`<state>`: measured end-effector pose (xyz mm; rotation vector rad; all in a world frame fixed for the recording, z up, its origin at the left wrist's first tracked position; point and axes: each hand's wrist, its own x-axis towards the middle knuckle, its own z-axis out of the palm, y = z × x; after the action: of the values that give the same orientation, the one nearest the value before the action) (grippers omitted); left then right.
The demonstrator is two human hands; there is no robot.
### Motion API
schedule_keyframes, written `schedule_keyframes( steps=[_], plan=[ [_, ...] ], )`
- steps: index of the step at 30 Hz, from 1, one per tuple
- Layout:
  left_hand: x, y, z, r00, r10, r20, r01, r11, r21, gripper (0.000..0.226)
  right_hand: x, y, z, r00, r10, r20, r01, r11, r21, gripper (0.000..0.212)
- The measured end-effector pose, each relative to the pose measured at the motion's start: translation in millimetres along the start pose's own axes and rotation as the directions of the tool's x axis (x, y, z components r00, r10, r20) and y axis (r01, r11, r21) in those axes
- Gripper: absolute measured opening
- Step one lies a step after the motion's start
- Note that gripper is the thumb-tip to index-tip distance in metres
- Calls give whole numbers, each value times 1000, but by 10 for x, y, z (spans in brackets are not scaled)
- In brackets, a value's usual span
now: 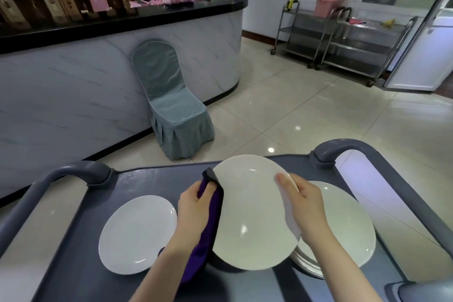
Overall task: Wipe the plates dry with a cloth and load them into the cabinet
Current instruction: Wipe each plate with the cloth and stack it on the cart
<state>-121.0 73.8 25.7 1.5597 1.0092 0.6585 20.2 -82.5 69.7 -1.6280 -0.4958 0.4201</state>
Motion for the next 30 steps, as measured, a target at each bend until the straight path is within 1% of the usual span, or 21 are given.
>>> schedule_keyframes(
  steps=[1,3,4,6,7,8,9,10,12,13,15,16,17,19,21,22,24,26,27,28,30],
  plan=[
    [23,8,-20,1000,12,16,-12,999,30,35,-16,9,11,1000,9,8,-9,1000,12,26],
    [124,82,-90,986,127,108,-142,980,143,33,-13,6,-2,995,-9,98,12,999,-31,29],
    [176,156,-108,961,199,190,-237,950,204,32,3,-9,1,986,-17,167,31,996,-78,30],
    [247,286,-90,876,284,389,-404,873,273,32,24,-32,55,951,-14,310,66,985,-158,31],
    [267,322,-75,836,296,461,-453,848,276,34,27,-41,87,933,-13,360,83,980,-181,32],
    [278,331,-71,814,306,494,-477,837,267,34,32,-53,104,923,-18,386,101,975,-196,32],
    [282,315,-76,817,314,484,-475,842,255,32,40,-74,102,923,-33,383,119,972,-202,31],
    [279,276,-83,845,318,429,-446,863,238,30,57,-91,80,933,-52,356,130,971,-200,33],
    [224,139,-81,940,258,222,-295,943,151,30,94,-96,14,970,-82,229,119,981,-151,36],
    [157,60,-55,978,173,115,-181,981,63,32,101,-73,-1,988,-78,134,90,992,-86,33],
    [-4,-82,39,999,-45,6,45,988,-148,37,79,7,25,1000,-4,-29,6,998,57,28],
    [-58,-140,74,993,-114,-16,108,973,-202,42,54,48,47,997,39,-68,-32,995,93,32],
    [-85,-168,81,990,-140,-29,131,970,-207,45,30,86,57,995,60,-78,-52,994,97,36],
    [-72,-121,36,996,-88,-8,86,987,-137,45,13,111,28,998,44,-35,-43,998,45,36],
    [7,-2,-46,996,36,83,-35,999,-3,43,41,54,-34,997,7,80,-6,1000,-13,29],
    [65,64,-81,982,104,158,-118,990,81,40,57,21,-51,986,-18,164,29,998,-61,30],
    [171,168,-120,916,205,344,-294,928,228,33,78,-24,-28,941,-38,337,111,973,-200,41],
    [239,202,-119,852,230,470,-390,878,277,28,109,-27,12,909,-50,414,181,942,-284,44],
    [252,196,-111,849,231,476,-392,878,273,28,135,-31,12,907,-70,415,207,933,-295,44],
    [251,183,-103,867,233,441,-368,896,250,29,159,-44,4,917,-90,387,213,933,-289,43],
    [238,145,-65,949,201,244,-242,959,150,33,177,-37,-5,963,-116,242,169,963,-210,42]
  ],
)
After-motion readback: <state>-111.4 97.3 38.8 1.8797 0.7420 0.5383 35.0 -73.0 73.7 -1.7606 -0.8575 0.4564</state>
